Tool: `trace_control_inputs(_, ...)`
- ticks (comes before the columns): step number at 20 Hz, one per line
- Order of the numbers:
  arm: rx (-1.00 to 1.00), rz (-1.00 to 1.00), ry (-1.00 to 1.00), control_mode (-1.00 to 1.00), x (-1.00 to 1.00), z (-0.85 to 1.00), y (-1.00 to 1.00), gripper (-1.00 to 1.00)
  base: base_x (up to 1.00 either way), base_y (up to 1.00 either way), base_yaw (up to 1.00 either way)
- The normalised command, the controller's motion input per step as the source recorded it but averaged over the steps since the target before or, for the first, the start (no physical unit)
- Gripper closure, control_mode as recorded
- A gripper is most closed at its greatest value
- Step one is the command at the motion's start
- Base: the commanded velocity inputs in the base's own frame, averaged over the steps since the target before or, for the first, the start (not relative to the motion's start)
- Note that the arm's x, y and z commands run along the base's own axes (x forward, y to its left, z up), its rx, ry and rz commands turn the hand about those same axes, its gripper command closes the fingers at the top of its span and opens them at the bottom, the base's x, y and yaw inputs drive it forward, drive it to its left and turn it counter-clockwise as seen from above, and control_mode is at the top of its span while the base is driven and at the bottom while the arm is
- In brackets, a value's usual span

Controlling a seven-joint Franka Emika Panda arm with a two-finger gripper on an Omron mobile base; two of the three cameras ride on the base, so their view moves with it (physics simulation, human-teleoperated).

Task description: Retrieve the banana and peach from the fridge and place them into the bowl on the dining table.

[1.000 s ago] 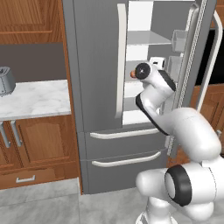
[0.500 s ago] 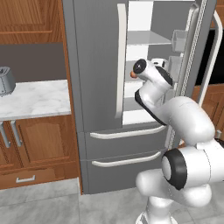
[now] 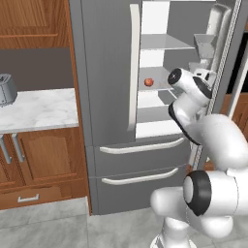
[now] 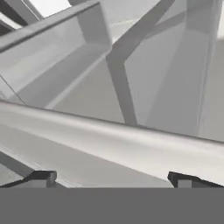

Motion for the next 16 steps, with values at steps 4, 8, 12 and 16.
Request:
trace_control_inputs(4,0.03,-0.25,0.0,-1.0,-0.56,-0.03,-1.0,-1.0,0.0,0.0,0.0)
trace_control_inputs(8,0.11,-0.21,-0.04,-1.0,-0.78,0.04,-1.0,-1.0,0.0,0.0,0.0)
trace_control_inputs(12,0.13,-0.03,-0.34,-1.0,-1.0,0.72,-0.15,-1.0,0.0,0.0,0.0)
trace_control_inputs(16,0.0,0.0,-0.37,-1.0,-0.72,0.59,0.94,-1.0,0.0,0.0,0.0)
